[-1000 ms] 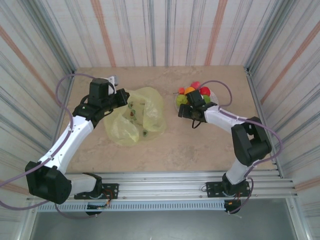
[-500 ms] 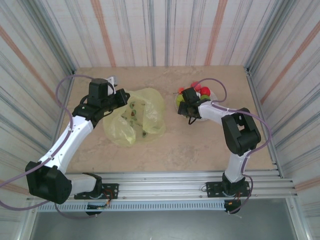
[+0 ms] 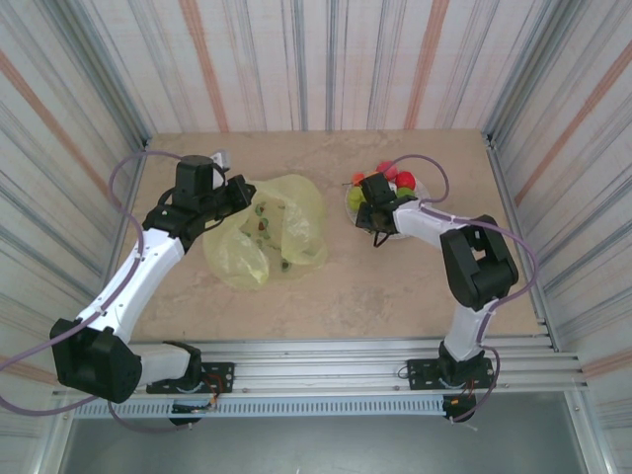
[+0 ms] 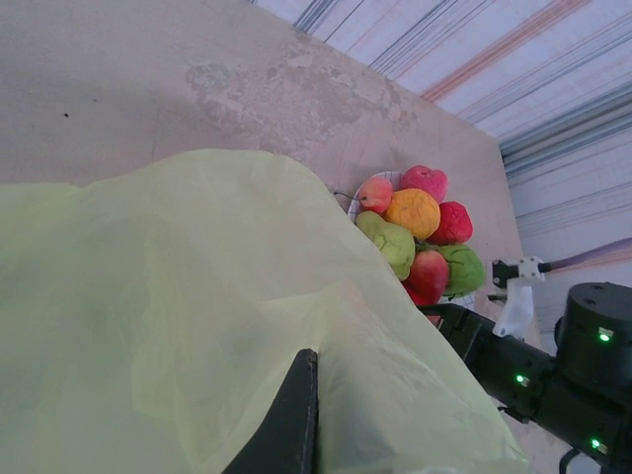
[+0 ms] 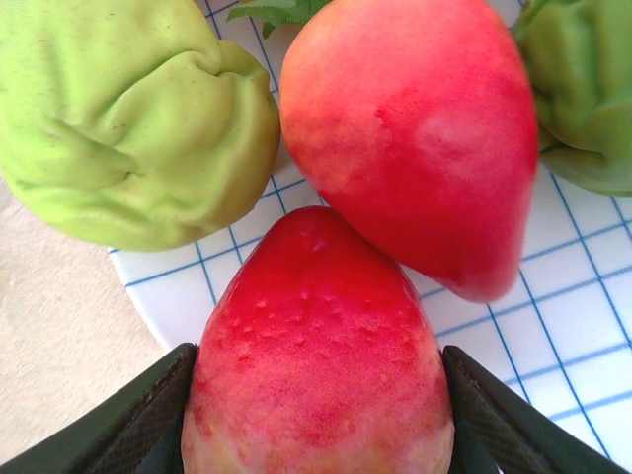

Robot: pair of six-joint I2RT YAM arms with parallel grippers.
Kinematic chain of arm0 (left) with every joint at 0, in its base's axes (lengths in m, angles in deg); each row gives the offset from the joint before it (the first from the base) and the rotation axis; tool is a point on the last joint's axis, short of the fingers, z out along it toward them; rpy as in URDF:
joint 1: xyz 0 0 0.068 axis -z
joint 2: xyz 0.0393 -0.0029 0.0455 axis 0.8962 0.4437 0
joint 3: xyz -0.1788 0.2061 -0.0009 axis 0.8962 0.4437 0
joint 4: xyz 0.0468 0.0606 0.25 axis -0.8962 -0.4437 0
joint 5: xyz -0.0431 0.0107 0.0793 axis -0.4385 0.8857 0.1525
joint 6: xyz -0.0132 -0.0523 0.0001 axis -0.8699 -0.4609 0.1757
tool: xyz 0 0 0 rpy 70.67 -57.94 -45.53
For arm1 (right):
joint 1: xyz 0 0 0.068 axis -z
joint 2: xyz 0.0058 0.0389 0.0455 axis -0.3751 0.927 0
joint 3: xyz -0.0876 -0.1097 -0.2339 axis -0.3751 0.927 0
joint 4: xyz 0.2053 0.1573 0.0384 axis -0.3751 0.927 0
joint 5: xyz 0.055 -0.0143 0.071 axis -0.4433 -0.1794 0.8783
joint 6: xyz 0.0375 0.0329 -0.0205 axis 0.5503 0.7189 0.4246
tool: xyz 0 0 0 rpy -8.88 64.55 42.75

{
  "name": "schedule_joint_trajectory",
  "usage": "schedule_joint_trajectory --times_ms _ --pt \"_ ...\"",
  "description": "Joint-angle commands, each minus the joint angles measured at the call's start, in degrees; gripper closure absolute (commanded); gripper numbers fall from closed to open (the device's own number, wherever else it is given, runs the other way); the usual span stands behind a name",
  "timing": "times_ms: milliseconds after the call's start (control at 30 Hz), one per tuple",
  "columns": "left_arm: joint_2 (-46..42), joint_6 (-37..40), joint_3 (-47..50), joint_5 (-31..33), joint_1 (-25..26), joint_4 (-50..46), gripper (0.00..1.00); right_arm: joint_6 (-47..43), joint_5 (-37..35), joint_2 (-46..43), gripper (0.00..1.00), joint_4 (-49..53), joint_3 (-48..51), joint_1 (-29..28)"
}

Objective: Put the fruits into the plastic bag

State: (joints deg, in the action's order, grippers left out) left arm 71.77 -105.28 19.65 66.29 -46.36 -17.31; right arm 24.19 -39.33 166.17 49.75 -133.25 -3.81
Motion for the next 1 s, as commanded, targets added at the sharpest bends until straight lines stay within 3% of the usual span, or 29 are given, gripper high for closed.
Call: schedule_joint_trajectory --times_ms 0,133,233,433,667,833,967 --pt "-1.62 -3.14 -1.27 1.25 -0.25 -2.45 1.00 -1.01 0.58 -5.86 0.43 2.27 1.28 0.44" --pt "-2.34 -7.37 -1.45 2.07 0.20 -4.76 0.98 -4.11 5.67 -13.05 0.44 2.74 4.68 0.45" --pt "-3.06 -9.96 -1.45 4.00 1.27 -5.76 0.98 -6.68 15.49 -19.24 0.45 2.66 8.80 0.21" --pt "-3.39 -14.27 -1.62 7.32 3.39 -6.57 0.98 -5.58 29.20 -29.61 0.48 -4.57 21.45 -6.06" --pt "-2.50 -17.40 -1.84 8.79 5.80 -6.44 0.99 -4.68 30.77 -29.44 0.50 -18.26 29.54 -18.62" --pt "-1.81 -18.32 -2.15 9.12 7.02 -6.62 0.99 -7.05 28.52 -24.40 0.51 -23.78 27.96 -25.47" --pt "-1.69 -18.77 -2.15 9.33 7.66 -6.75 0.99 -7.58 27.01 -20.65 0.51 -27.21 25.71 -27.84"
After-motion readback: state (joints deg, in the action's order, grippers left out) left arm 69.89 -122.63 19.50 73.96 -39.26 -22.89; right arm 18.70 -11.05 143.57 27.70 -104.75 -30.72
